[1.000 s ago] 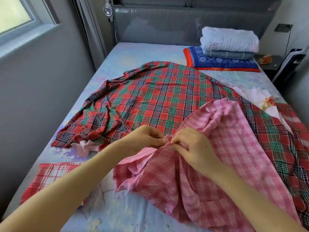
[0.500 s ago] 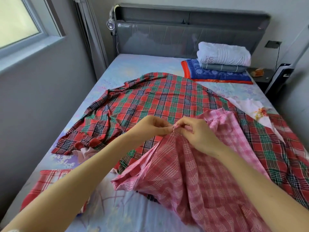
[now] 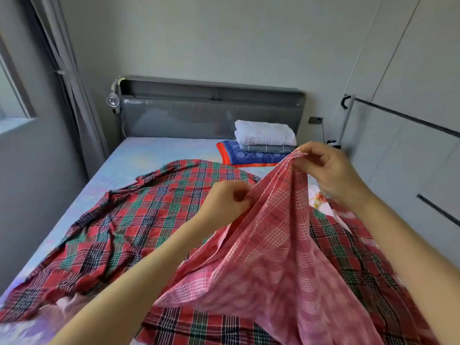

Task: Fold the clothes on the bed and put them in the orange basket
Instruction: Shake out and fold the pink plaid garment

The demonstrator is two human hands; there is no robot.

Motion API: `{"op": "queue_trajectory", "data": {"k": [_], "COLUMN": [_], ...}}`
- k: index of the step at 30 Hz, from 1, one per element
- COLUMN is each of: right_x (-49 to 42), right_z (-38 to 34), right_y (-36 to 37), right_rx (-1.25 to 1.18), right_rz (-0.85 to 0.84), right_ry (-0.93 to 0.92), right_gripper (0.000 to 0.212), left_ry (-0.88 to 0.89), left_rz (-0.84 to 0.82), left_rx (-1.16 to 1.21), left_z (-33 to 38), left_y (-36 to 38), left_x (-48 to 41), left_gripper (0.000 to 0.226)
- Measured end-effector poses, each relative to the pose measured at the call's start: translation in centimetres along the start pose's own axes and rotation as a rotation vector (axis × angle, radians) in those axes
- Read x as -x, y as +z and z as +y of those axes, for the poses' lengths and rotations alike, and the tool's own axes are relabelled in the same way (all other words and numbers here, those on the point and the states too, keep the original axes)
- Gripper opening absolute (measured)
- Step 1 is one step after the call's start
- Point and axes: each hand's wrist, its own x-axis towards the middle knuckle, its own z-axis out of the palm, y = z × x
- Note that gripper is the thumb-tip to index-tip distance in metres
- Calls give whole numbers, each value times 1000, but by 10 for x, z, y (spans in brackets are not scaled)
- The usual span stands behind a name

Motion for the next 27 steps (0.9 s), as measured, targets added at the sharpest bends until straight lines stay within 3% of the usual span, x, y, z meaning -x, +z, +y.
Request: {"op": "queue_trajectory", "data": {"k": [5, 8, 12, 18, 22, 24, 27], "right_x": [5, 2, 1, 10, 16, 19, 35], "right_z": [-8, -7, 6, 58, 92, 103, 110], "right_y": [-52, -89, -166, -272, -305, -303, -275], "right_rx": [56, 20, 0, 15, 89, 216, 407], "right_rz": [104, 221, 359, 537, 572, 524, 207], "right_ry": [-27, -76, -102, -40, 33, 92, 80], "right_gripper": [10, 16, 24, 25, 21, 11, 8], "left_ry": [-121, -176, -253, -339, -422, -458, -429], "left_rz": [-105, -51, 36, 61, 50, -69, -246], "left_rx": [-67, -160, -248, -387, -306, -177, -78], "left_z": [12, 17, 37, 68, 90, 99, 117], "left_y": [16, 25, 48, 95, 128, 140, 155], "left_x": [-11, -19, -39, -63, -70, -69, -66], "left_gripper": [11, 30, 34, 26, 28, 16, 14]}}
